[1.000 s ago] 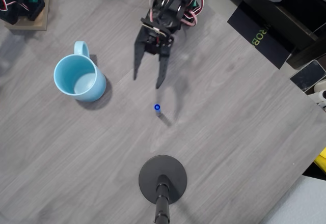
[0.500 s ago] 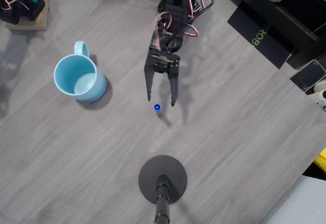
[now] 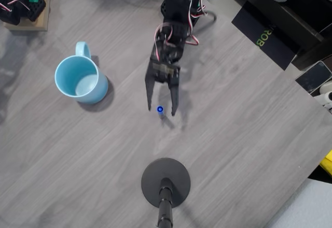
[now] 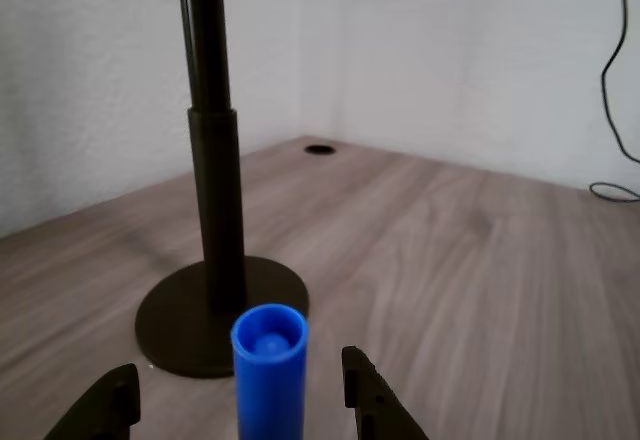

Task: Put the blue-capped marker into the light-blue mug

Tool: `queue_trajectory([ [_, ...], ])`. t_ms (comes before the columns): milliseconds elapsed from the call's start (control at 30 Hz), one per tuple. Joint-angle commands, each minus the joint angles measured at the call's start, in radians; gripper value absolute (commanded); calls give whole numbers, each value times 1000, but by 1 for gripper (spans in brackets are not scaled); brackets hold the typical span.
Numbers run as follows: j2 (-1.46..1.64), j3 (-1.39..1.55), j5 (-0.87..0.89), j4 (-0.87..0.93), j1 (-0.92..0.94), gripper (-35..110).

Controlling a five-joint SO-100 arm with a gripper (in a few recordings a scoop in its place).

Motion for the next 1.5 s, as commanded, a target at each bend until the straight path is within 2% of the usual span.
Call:
queue_trajectory([
  [0,-15,-28,-115,-26,-12,32],
  [367,-149,-44,-123,-141,-31,31],
  [400,-163,-49,-130,-153,-31,29],
  [467,-198,-63,-133,-175,-34,8],
  [533,-253,-89,-133,-207,-35,0],
  [667,-374,-130,-156,-314,-37,0],
  [1133,-360,-143,-150,-325,-25,0],
  [1267,-227,-143,-147,-244,-9,0],
  [1467,176,-153,-75,175,32,0],
])
